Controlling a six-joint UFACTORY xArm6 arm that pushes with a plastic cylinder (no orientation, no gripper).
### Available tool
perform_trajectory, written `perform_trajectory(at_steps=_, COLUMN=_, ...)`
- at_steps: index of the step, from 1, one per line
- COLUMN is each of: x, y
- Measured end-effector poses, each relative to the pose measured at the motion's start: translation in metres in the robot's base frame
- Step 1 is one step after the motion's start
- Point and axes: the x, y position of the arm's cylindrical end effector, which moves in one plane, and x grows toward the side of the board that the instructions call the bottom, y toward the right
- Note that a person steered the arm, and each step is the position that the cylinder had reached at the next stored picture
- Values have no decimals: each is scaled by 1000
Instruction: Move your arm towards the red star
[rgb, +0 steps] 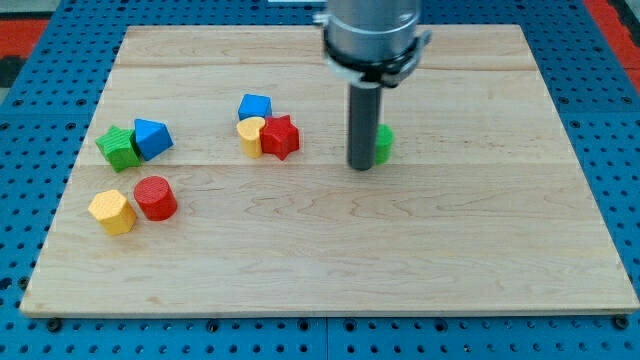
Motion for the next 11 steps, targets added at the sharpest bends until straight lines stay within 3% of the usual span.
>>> perform_trajectory(at_steps=1, x=-49, y=57)
perform_trajectory(at_steps=2, x=-126, y=92)
perform_trajectory(at_steps=4, x=-145, y=171)
perform_trajectory(at_steps=5, x=-142, y=163)
perform_trajectory(at_steps=7, x=-101, y=94)
perform_trajectory(at_steps=11, x=-107, y=20)
